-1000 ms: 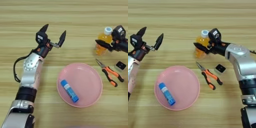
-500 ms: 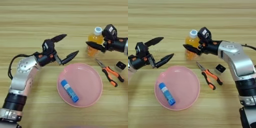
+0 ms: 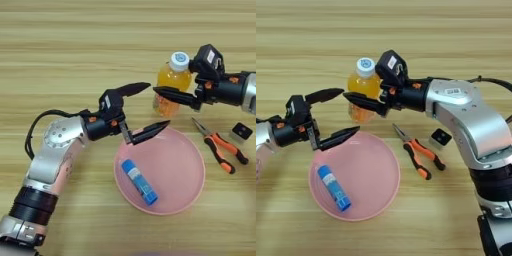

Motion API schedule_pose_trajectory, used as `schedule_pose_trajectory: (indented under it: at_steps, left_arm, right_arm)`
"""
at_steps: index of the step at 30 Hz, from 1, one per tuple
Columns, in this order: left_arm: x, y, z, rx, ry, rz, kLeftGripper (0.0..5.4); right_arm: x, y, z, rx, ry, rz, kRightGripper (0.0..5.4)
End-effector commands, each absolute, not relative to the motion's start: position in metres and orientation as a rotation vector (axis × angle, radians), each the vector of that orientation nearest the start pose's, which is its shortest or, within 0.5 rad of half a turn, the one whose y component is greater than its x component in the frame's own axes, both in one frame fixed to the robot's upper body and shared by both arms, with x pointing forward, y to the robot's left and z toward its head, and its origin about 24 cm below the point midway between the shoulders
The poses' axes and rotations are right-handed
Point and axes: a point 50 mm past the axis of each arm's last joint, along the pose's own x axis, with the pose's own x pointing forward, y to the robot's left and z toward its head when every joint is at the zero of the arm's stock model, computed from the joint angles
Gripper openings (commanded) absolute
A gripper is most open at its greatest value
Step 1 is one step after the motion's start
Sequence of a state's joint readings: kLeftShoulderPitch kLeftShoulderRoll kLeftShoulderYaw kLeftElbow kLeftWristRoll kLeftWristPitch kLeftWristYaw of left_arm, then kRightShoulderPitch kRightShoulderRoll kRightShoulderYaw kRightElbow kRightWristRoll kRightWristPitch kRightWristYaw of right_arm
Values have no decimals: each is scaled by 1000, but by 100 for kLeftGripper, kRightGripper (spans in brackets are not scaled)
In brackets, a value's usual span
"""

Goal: Move the objects on the table

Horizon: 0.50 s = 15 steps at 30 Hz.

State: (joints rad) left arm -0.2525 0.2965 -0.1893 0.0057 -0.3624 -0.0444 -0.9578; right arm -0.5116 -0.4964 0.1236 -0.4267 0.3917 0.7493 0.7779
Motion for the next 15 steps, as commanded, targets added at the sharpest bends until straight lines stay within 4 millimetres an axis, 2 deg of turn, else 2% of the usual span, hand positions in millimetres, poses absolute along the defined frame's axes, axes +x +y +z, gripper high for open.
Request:
schedule_pose_trajectory:
  at_steps: [1,13,15]
  left_arm:
    - [262,105,102,78,-218,-1228,540]
    - [263,103,101,81,-217,-1235,540]
    - [262,103,101,81,-215,-1238,515]
  right_arm:
    - [258,-101,198,-296,-14,1165,353]
    - [244,-85,192,-323,0,1242,353]
    - [244,-84,192,-326,-1,1244,353]
